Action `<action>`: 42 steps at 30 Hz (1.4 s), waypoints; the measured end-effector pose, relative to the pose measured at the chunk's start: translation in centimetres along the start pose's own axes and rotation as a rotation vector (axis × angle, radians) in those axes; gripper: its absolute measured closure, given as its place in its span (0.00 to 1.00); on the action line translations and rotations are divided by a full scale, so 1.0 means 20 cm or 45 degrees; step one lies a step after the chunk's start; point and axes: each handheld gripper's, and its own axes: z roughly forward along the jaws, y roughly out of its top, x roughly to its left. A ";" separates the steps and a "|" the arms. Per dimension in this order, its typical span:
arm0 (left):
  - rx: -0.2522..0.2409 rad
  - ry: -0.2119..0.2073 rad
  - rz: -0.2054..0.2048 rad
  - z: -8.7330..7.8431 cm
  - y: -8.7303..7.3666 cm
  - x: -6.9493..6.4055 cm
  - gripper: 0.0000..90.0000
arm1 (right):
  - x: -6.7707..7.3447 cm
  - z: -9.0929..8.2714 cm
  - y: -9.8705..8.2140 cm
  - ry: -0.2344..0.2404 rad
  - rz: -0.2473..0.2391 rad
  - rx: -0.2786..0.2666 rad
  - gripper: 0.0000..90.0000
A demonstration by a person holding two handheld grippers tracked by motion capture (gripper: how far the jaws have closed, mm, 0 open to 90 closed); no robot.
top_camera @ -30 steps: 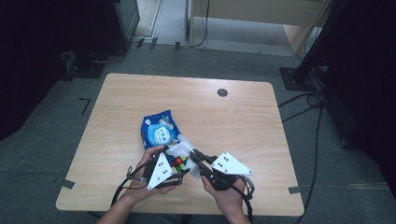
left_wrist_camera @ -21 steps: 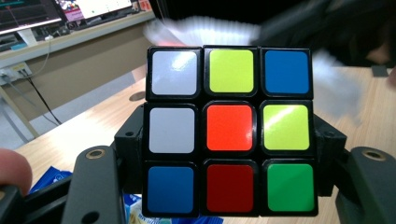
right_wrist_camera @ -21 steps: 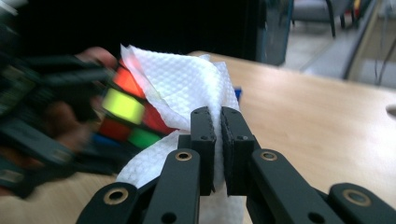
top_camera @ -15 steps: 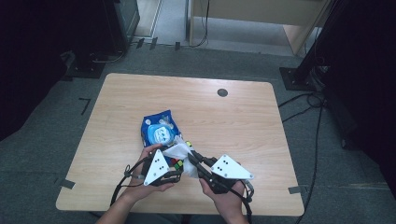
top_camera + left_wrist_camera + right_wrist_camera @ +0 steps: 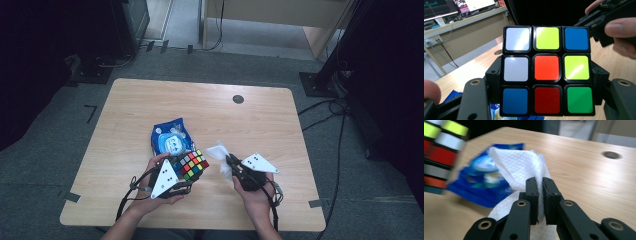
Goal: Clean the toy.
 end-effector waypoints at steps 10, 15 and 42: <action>0.024 -0.002 -0.019 0.01 -0.02 0.01 0.38 | -0.20 0.04 -0.12 -0.219 0.035 0.127 0.93; 0.021 -0.002 -0.019 0.01 -0.02 0.01 0.38 | -0.21 0.06 -0.13 -0.221 0.029 0.147 0.89; 0.032 -0.008 -0.018 0.03 -0.03 0.00 0.38 | 0.21 -0.11 0.17 0.180 0.230 -0.034 0.38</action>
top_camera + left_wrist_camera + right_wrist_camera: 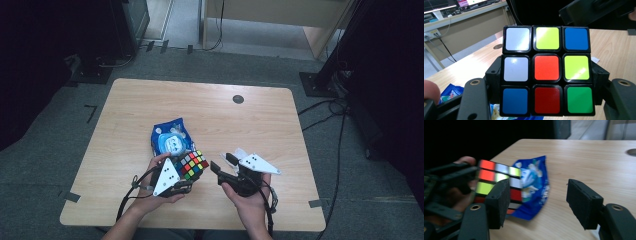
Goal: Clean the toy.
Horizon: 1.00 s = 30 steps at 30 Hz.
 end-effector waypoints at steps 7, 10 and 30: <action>0.000 0.004 0.027 0.01 0.00 -0.04 0.38 | 0.07 0.04 -0.01 0.125 0.100 0.037 0.27; -0.007 0.003 0.037 0.01 0.01 -0.05 0.38 | 0.05 0.08 -0.03 0.174 0.183 0.074 0.27; 0.010 -0.031 0.056 0.04 0.01 -0.09 0.36 | -0.01 0.14 -0.09 0.301 0.344 0.110 0.39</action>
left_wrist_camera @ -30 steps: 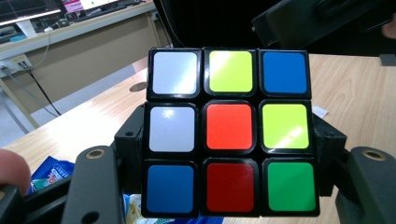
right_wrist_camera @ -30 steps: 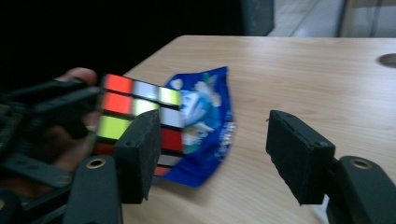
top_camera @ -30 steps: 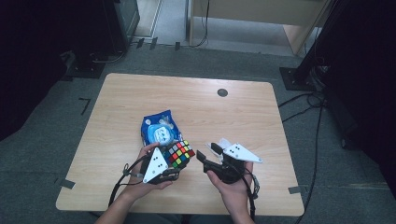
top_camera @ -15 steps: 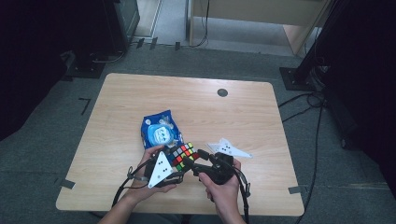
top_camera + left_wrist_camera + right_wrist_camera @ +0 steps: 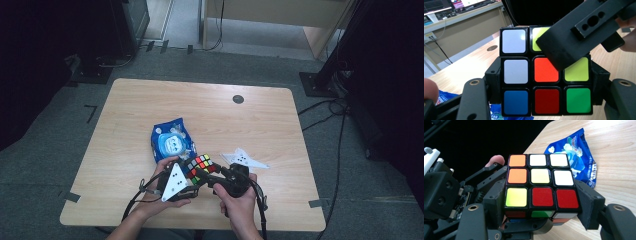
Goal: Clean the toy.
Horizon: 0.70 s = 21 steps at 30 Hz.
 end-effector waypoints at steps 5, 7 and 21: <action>0.021 0.002 0.026 0.00 -0.02 0.01 0.31 | 0.00 -0.05 0.05 -0.055 -0.044 -0.025 0.39; 0.023 0.002 0.031 -0.01 -0.02 0.02 0.30 | -0.01 -0.09 0.08 -0.069 -0.054 -0.043 0.39; 0.037 0.050 0.106 -0.01 -0.04 0.02 0.31 | -0.01 -0.11 0.13 -0.026 -0.101 0.110 0.38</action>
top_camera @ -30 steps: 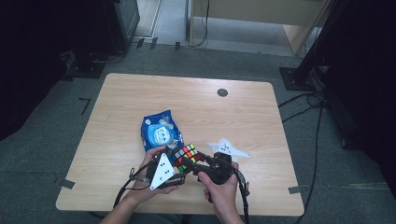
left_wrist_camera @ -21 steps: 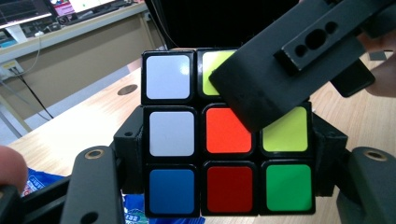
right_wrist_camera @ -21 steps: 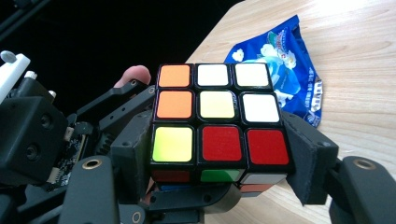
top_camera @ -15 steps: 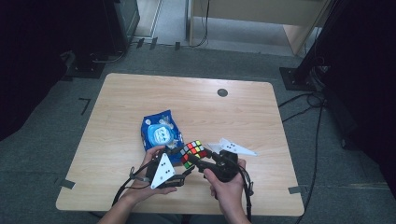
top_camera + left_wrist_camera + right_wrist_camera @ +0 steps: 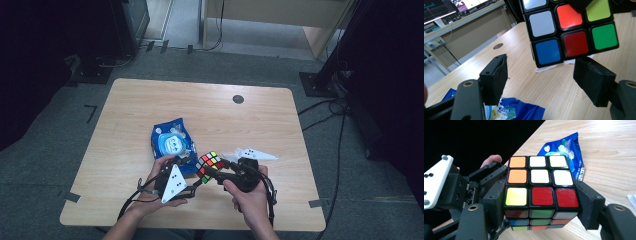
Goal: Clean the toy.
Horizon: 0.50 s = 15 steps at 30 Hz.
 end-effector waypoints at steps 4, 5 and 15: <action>0.009 0.017 0.009 0.00 0.01 -0.01 0.30 | 0.00 0.00 0.00 0.005 0.006 0.007 0.38; 0.011 0.016 0.010 0.00 0.01 -0.01 0.30 | 0.00 0.00 0.00 0.005 0.007 0.009 0.38; 0.002 0.006 0.044 0.01 0.03 -0.06 0.25 | -0.01 0.01 0.00 0.004 0.008 0.038 0.38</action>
